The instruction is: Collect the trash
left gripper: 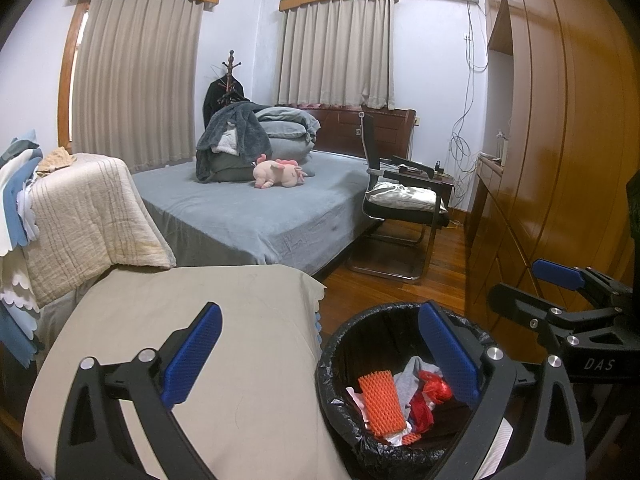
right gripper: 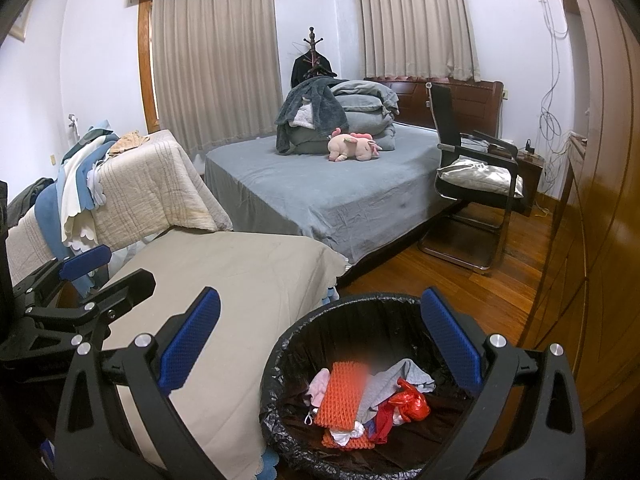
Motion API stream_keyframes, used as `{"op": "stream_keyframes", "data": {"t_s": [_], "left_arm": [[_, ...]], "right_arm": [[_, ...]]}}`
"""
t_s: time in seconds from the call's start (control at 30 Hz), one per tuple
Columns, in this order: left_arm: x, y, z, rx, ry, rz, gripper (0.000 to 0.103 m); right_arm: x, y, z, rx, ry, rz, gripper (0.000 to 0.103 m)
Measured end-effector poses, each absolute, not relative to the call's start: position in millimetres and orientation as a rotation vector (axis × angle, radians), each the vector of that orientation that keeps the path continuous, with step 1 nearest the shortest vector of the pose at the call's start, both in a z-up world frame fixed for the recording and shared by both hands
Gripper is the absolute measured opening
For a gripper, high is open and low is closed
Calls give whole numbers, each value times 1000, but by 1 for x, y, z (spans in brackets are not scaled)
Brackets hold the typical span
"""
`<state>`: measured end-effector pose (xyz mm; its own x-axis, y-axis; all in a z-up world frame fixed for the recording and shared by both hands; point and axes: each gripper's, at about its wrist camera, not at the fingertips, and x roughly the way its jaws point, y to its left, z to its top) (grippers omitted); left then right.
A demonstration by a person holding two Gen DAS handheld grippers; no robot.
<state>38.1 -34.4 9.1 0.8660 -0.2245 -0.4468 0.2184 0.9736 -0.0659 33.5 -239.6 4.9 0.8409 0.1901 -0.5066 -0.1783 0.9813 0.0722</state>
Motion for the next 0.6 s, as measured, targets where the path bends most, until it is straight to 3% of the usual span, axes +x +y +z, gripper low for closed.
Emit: {"op": "stream_keyframes", "data": {"t_s": [0.6], "left_arm": [[38, -33, 9, -13, 472, -232, 97]], "right_arm": [[34, -237, 4, 24, 539, 196, 98]]}}
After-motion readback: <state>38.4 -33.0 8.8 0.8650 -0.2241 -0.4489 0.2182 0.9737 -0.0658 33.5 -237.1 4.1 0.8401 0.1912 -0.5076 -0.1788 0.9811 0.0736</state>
